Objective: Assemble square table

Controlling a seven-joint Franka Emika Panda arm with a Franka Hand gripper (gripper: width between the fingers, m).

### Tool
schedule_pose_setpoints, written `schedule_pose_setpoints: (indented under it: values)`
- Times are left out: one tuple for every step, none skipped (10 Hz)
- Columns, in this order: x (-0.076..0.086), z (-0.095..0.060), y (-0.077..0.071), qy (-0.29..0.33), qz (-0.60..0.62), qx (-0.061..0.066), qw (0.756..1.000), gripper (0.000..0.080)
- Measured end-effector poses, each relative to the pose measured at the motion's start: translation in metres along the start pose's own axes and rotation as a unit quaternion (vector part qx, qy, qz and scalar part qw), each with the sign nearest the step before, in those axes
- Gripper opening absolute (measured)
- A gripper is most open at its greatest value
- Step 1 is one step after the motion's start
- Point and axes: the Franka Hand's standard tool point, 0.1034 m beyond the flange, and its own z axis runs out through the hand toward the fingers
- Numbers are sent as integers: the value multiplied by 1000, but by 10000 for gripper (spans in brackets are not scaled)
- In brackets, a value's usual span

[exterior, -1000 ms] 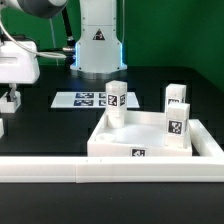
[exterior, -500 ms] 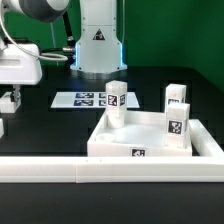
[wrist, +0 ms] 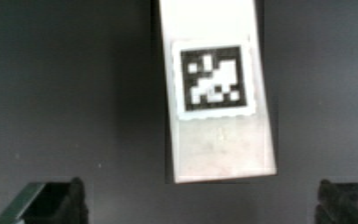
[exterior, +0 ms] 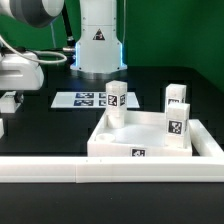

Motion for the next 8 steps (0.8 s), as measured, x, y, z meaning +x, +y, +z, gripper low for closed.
schedule_pose_setpoints:
  values:
    - [0, 4, 0, -10, 21, 0, 1000, 649]
    - [-8, 7, -4, -50, 19, 7, 999, 649]
    - [-7, 8, -5, -87, 19, 13, 996, 649]
    - [-7, 10, -6, -119, 19, 17, 993, 649]
    - [-11, 16, -3, -146, 16, 23, 989, 649]
    - [-17, 24, -4, -169, 17, 28, 985, 649]
    - [-27, 33, -7, -199, 15, 32, 979, 649]
    - [-31, 41, -7, -216, 14, 28, 976, 649]
